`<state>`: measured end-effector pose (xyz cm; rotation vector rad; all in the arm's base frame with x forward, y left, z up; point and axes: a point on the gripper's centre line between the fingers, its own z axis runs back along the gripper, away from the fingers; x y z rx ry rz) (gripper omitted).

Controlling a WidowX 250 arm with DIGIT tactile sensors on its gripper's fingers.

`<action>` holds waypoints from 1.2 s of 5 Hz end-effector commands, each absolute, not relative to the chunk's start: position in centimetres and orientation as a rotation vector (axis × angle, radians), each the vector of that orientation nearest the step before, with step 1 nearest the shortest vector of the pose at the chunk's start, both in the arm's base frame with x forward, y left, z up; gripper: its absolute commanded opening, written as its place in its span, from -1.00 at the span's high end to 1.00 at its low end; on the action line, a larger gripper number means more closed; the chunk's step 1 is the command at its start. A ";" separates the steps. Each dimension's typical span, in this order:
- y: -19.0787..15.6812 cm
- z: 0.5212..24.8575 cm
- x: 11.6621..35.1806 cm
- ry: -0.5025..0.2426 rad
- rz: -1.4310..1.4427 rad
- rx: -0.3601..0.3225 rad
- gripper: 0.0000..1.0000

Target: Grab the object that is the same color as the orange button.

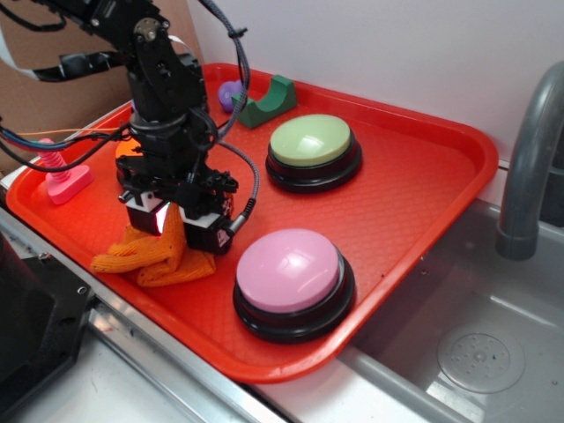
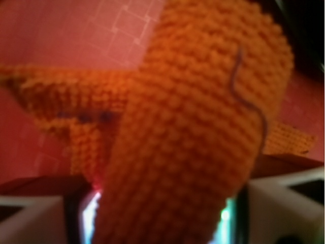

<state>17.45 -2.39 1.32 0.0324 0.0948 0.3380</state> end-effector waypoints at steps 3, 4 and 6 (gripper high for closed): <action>-0.7 7.5 18.8 0.061 0.243 0.040 1.00; 0.5 12.1 19.0 -0.008 0.226 0.039 1.00; 3.5 18.4 17.7 -0.130 0.244 -0.010 1.00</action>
